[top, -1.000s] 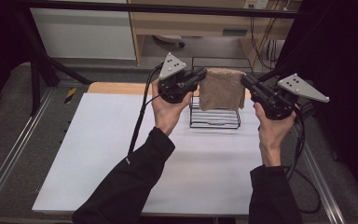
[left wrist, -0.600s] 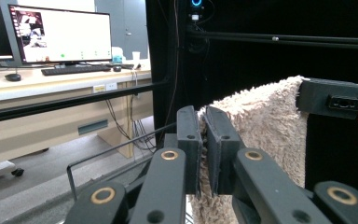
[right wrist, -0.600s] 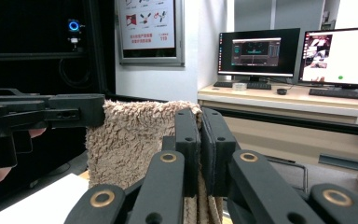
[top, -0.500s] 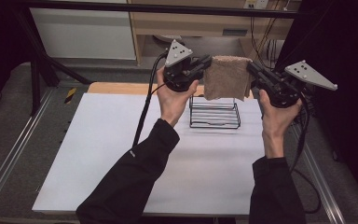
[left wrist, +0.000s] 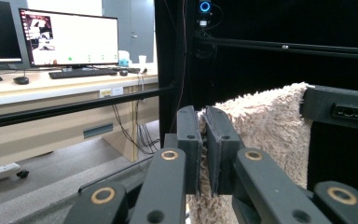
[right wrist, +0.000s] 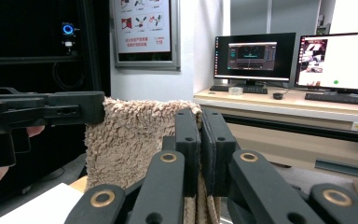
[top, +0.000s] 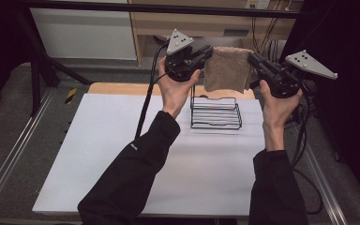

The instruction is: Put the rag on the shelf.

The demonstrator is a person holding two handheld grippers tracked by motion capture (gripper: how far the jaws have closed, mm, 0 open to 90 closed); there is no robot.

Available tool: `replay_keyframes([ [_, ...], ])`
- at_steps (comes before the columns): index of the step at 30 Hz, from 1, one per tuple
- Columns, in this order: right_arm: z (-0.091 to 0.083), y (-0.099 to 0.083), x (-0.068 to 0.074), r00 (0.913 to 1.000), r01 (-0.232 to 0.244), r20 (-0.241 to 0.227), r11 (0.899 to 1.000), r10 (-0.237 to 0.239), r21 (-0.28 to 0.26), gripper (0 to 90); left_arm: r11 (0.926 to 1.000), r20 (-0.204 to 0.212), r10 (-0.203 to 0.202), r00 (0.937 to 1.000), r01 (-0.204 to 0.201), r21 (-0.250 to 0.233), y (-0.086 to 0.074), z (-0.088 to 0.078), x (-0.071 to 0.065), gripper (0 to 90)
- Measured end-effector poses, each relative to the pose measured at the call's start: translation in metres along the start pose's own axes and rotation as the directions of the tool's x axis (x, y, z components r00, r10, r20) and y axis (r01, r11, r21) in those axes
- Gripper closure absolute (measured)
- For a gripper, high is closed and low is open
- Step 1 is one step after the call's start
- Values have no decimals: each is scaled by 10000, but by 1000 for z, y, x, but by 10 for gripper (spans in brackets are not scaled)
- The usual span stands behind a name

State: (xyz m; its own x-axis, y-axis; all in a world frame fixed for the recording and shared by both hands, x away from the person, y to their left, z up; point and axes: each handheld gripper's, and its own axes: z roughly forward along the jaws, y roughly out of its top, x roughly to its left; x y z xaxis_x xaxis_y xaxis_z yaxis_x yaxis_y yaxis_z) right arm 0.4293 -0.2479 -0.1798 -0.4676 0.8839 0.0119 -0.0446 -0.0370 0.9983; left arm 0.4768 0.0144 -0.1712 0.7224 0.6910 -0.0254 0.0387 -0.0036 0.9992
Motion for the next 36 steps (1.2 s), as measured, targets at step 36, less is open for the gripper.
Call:
replay_keyframes([
  [36, 50, 7, -33, 9999, -107, -50, 9996, 109, 263, 865, 9987, -695, 310, 9971, -281, 427, 13, 46, 30, 845],
])
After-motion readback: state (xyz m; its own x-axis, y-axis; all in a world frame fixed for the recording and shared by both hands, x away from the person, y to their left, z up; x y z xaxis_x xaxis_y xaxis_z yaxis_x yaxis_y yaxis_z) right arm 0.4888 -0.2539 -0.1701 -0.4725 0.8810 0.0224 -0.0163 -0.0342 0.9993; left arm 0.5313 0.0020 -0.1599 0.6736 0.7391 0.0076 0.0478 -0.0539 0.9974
